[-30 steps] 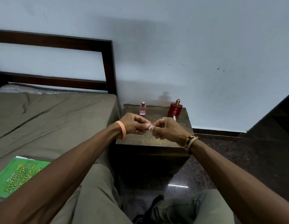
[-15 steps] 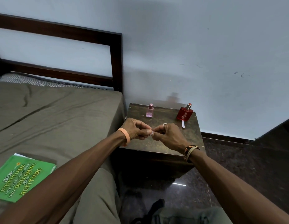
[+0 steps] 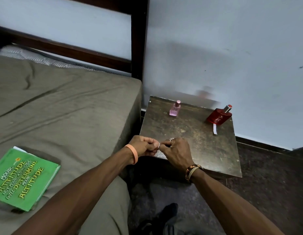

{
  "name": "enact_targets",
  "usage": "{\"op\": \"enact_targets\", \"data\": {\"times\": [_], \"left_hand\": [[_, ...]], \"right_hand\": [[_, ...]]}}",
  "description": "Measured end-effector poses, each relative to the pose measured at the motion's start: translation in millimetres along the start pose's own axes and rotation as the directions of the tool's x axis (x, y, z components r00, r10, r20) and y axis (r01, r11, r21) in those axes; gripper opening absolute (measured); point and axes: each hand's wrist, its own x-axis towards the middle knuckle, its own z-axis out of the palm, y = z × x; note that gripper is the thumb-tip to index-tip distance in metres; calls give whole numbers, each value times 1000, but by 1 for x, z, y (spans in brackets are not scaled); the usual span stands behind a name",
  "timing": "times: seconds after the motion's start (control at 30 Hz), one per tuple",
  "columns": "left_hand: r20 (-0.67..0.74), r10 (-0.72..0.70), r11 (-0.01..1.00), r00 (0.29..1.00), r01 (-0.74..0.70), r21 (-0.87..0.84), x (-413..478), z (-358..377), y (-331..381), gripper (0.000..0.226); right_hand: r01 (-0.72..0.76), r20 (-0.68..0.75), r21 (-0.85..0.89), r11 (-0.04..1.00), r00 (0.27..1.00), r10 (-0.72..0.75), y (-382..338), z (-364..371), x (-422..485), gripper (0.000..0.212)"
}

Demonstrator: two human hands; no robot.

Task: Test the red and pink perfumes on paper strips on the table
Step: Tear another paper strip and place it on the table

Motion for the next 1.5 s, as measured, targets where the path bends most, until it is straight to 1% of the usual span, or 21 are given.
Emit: {"op": "enact_targets", "data": {"times": [0.1,0.17,0.2,0.27,0.33,0.37,0.43,0.57,0.6,0.67,0.73,0.8,0.9,0.93,0.97,1.03,1.07,1.13,1.27,1.4,1.5], "left_hand": [[-67,-59,991,996,50,-123,13,-6,-13,7],[-139,-52,992,989,35,-120,24,-10,-17,7],[-188,-20,998,982,10,-55,30,-13,-19,8],[-259,107,977,960,-54,204,45,-22,-24,10],[-260,244,864,934,-88,495,59,-29,-25,9],[-245,284,795,927,-85,601,64,-30,-23,6],[-212,319,692,924,-74,718,71,-28,-19,3],[-150,316,589,937,-70,805,81,-25,-16,11],[-143,317,586,938,-75,807,82,-25,-17,16],[-143,326,635,935,-105,765,82,-27,-19,21],[-170,347,724,922,-148,674,79,-27,-18,9],[-247,374,800,894,-177,573,76,-28,-17,9],[-316,471,797,824,-244,553,63,-20,-13,6],[-300,471,809,830,-270,522,56,-11,-10,5],[-258,446,834,857,-294,467,48,3,-7,3],[-119,348,891,930,-288,351,32,37,-2,2],[-64,300,914,952,-268,304,27,52,-2,2],[0,255,939,967,-248,237,18,80,2,4],[-26,229,962,973,-222,161,12,114,8,5],[-47,183,975,982,-175,140,17,143,16,8],[-71,184,974,980,-172,150,28,159,18,11]], "right_hand": [[-51,-37,58,997,998,53,7,17,9,21],[-127,-44,152,980,990,135,16,27,16,18],[-184,-32,228,956,980,196,21,31,20,15],[-295,22,396,870,950,312,27,35,24,15],[-358,67,496,791,924,377,34,35,27,12],[-374,78,511,774,917,392,37,34,27,11],[-399,90,519,756,905,416,44,31,29,10],[-450,107,539,712,875,472,56,27,30,8],[-452,103,532,715,873,476,58,25,29,8],[-455,97,532,714,871,482,58,20,27,9],[-449,102,563,694,871,481,56,14,24,9],[-438,97,594,675,872,480,54,8,21,8],[-434,74,611,662,864,498,51,-1,16,10],[-433,71,624,650,860,505,49,-5,13,10],[-426,66,637,642,861,505,46,-9,10,9],[-397,36,645,653,869,493,42,-20,3,11],[-384,24,640,666,876,482,41,-24,0,14],[-357,-10,636,684,883,469,41,-35,-8,17],[-343,-79,667,662,851,520,51,-59,-22,23],[-346,-37,719,603,847,530,65,-78,-37,30],[-358,-14,760,543,825,565,79,-84,-45,34]]}}
